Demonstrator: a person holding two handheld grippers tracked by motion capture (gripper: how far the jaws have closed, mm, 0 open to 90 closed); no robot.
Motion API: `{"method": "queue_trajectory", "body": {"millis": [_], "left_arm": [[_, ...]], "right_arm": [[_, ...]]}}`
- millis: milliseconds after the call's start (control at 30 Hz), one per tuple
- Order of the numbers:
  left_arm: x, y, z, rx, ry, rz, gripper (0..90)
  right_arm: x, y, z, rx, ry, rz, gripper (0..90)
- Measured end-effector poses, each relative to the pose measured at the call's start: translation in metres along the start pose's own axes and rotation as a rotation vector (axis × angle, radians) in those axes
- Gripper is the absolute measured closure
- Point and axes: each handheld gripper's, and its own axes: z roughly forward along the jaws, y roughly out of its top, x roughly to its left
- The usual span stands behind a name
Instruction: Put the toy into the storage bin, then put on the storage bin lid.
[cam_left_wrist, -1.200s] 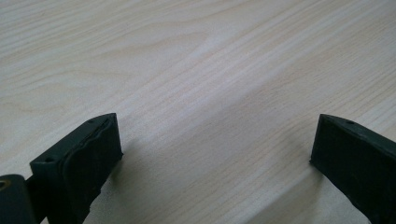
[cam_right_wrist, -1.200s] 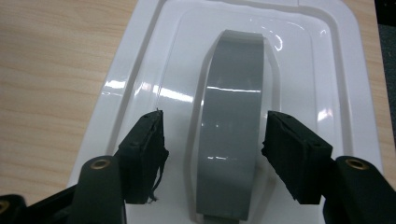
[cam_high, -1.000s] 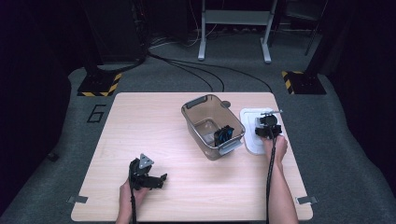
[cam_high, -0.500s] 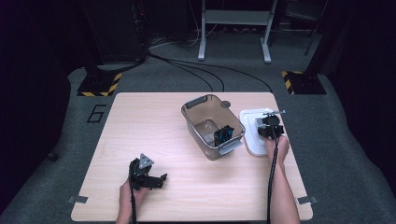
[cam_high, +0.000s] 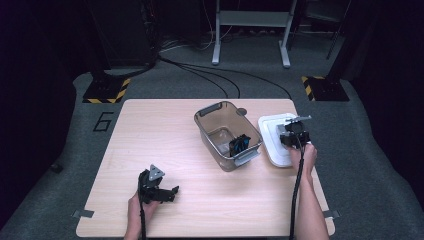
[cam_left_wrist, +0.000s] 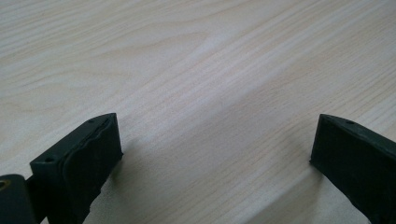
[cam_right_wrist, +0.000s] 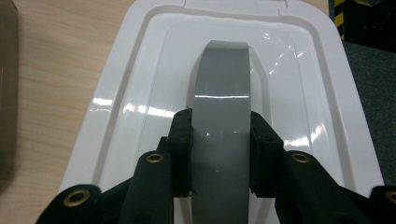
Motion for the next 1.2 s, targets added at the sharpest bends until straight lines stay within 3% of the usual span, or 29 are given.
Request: {"method": "queue_trajectory", "body": {"millis": [967, 1200], "left_arm": [[0.000, 0.000, 0.000, -0.003, 0.004, 0.002, 1.9], [0.000, 0.000, 0.000, -0.003, 0.004, 0.003, 1.9]], "right_arm": [[-0.002, 0.048, -0.070, -0.061, -0.040, -0.077, 66.8], [0.004, 0.066, -0.091, -0.085, -0.022, -0.095, 66.8]]}}
